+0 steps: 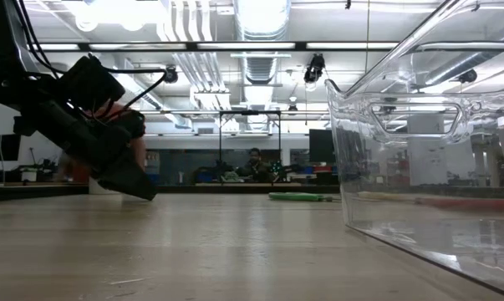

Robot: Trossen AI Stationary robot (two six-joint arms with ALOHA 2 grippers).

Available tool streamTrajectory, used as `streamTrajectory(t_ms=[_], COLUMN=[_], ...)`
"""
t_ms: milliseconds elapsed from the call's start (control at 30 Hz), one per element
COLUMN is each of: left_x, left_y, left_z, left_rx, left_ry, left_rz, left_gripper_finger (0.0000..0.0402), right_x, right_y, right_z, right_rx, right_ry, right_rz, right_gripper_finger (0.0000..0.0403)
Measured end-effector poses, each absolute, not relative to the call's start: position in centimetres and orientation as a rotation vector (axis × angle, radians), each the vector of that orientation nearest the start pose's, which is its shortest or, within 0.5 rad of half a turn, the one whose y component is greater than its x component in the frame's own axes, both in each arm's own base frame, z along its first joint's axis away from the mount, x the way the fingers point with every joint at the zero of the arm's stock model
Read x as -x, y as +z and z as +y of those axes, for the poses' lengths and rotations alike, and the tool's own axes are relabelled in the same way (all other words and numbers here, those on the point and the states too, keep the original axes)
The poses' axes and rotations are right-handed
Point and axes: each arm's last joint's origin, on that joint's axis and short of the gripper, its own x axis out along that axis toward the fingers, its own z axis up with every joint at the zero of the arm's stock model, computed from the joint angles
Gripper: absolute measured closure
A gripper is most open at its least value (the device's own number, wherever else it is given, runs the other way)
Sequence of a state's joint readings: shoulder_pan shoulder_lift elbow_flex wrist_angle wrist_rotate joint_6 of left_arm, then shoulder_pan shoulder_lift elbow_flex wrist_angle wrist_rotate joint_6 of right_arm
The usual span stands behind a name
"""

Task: Pick & Place Paint Supplies
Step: Put the gold paintbrush into the right transparent bin

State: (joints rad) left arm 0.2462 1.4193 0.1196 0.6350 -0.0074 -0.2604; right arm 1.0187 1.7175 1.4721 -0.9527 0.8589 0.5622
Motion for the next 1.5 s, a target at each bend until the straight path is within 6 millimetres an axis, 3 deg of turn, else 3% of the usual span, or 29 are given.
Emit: streamTrajectory(t_ms=[433,700,833,1167,1500], left_x=[-17.4,-17.4,-17.4,-17.4,-17.4], left_y=[8.5,8.5,8.5,8.5,8.5], left_z=[4.4,4.4,4.4,4.4,4.4], left_rx=[0.329,0.329,0.329,0.329,0.329], left_ry=[0.329,0.329,0.329,0.329,0.329], left_rz=[0.628,0.628,0.628,0.627,0.628], left_gripper_finger=[0.0098,0.0098,0.0098,0.0098,0.0098], right_x=[-27.0,-31.9,-34.2,-38.3,-38.7], right_y=[30.6,30.1,29.0,25.6,25.1], right_z=[25.0,21.9,21.0,21.9,21.5], right_rx=[0.657,0.613,0.55,0.47,0.453], right_ry=[0.429,0.726,0.771,0.661,0.611], right_rz=[0.587,0.474,0.443,0.316,0.344], right_gripper_finger=[0.0257,0.0257,0.0257,0.0257,0.0257])
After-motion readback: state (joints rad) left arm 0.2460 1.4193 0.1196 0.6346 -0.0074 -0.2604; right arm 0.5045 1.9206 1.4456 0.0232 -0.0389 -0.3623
